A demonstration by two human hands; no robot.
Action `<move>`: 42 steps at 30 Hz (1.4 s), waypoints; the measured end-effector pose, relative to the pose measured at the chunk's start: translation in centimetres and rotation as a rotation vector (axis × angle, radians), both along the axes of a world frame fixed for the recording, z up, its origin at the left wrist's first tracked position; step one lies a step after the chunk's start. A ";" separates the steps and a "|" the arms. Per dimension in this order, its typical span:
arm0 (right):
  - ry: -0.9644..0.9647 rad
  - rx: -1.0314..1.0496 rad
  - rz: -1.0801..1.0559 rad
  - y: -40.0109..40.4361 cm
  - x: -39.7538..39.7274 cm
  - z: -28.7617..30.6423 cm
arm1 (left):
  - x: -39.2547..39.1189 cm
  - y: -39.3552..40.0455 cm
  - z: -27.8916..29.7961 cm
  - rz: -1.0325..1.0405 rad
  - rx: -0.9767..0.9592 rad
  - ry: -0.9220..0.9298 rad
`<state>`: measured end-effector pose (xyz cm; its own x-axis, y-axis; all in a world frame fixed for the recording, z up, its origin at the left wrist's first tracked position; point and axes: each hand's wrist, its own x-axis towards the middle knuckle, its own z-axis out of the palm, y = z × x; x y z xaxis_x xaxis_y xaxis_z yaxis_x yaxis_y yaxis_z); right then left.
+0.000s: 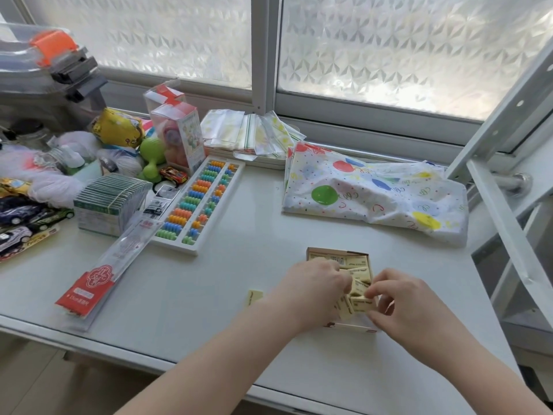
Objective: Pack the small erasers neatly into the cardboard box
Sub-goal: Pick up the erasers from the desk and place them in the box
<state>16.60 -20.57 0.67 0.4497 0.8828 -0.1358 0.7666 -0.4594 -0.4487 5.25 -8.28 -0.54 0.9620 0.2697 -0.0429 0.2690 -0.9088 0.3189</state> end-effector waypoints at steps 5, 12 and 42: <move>-0.120 -0.123 0.075 0.8 -0.2 0.2 | -0.2 -0.3 -0.8 0.047 -0.003 -0.061; -0.101 -0.061 0.036 0.7 -0.1 1.4 | -2.3 2.2 0.7 0.134 -0.155 -0.112; -0.006 0.001 0.008 0.8 -2.6 1.6 | -4.9 -0.4 0.9 0.261 -0.126 -0.190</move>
